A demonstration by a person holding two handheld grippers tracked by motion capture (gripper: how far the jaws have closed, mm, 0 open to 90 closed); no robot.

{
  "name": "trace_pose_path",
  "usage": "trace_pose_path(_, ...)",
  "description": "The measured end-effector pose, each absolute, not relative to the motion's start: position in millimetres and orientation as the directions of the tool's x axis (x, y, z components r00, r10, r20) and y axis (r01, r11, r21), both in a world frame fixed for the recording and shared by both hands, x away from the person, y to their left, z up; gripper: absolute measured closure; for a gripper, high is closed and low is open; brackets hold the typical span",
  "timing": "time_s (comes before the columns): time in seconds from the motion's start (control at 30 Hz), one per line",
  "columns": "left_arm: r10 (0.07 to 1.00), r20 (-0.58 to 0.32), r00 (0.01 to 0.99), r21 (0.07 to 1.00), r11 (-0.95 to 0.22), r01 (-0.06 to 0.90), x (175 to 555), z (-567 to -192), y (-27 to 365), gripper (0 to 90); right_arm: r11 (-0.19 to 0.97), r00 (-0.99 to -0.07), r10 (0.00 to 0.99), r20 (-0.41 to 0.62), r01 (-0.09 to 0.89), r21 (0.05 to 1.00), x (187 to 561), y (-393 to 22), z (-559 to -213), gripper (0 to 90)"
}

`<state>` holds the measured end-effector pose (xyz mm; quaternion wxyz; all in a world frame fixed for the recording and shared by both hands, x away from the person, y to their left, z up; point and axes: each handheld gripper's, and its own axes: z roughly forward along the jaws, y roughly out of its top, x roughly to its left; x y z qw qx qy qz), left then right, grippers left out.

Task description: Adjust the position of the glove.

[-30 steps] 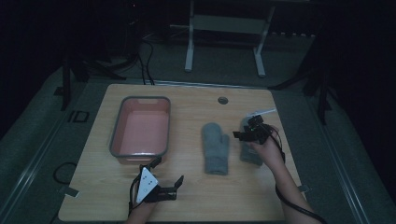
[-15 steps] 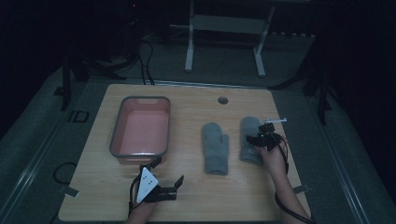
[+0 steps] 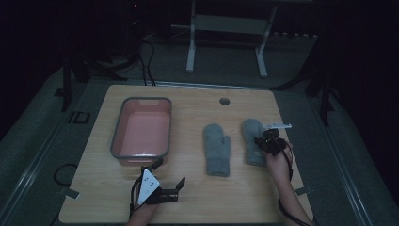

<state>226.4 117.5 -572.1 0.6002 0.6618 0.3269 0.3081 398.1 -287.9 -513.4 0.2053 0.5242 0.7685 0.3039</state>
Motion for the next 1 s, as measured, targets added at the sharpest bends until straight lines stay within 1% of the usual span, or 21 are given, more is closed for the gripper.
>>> trace_pose_path(0.1, 0.803, 0.017, 0.596, 0.996, -0.067, 0.061, 226, -572, 118, 0.2, 0.268, -0.372, 0.928, 0.004, 0.676, 0.687, 393, -289, -509, 83.0)
trace_pose_path(0.2, 0.803, 0.017, 0.596, 0.996, -0.066, 0.061, 226, -572, 118, 0.2, 0.292, -0.395, 0.919, -0.008, 0.667, 0.686, 379, -292, -501, 82.9)
trace_pose_path(0.33, 0.803, 0.017, 0.596, 0.996, -0.065, 0.06, 226, -572, 118, 0.2, 0.315, -0.415, 0.91, -0.015, 0.665, 0.677, 370, -293, -500, 82.9)
trace_pose_path(0.47, 0.803, 0.017, 0.596, 0.996, -0.066, 0.061, 226, -572, 118, 0.2, 0.329, -0.423, 0.906, -0.024, 0.668, 0.667, 362, -296, -504, 82.7)
trace_pose_path(0.7, 0.803, 0.017, 0.596, 0.996, -0.066, 0.06, 226, -572, 118, 0.2, 0.314, -0.406, 0.914, -0.007, 0.696, 0.646, 356, -304, -523, 80.9)
trace_pose_path(0.87, 0.801, 0.022, 0.598, 0.996, -0.068, 0.055, 226, -572, 117, 0.2, 0.276, -0.372, 0.928, 0.009, 0.706, 0.652, 352, -304, -537, 73.5)
trace_pose_path(0.9, 0.801, 0.024, 0.599, 0.996, -0.07, 0.054, 225, -572, 117, 0.2, 0.276, -0.372, 0.928, 0.009, 0.706, 0.652, 352, -304, -537, 73.5)
trace_pose_path(0.93, 0.8, 0.024, 0.599, 0.996, -0.071, 0.054, 225, -572, 117, 0.2, 0.271, -0.368, 0.93, 0.013, 0.707, 0.654, 351, -304, -538, 70.7)
trace_pose_path(0.97, 0.8, 0.024, 0.6, 0.996, -0.07, 0.054, 225, -572, 117, 0.2, 0.244, -0.357, 0.933, 0.041, 0.713, 0.658, 351, -305, -537, 62.0)
trace_pose_path(1.0, 0.8, 0.023, 0.599, 0.996, -0.069, 0.054, 225, -572, 117, 0.2, 0.242, -0.36, 0.932, 0.046, 0.712, 0.659, 350, -305, -536, 59.3)
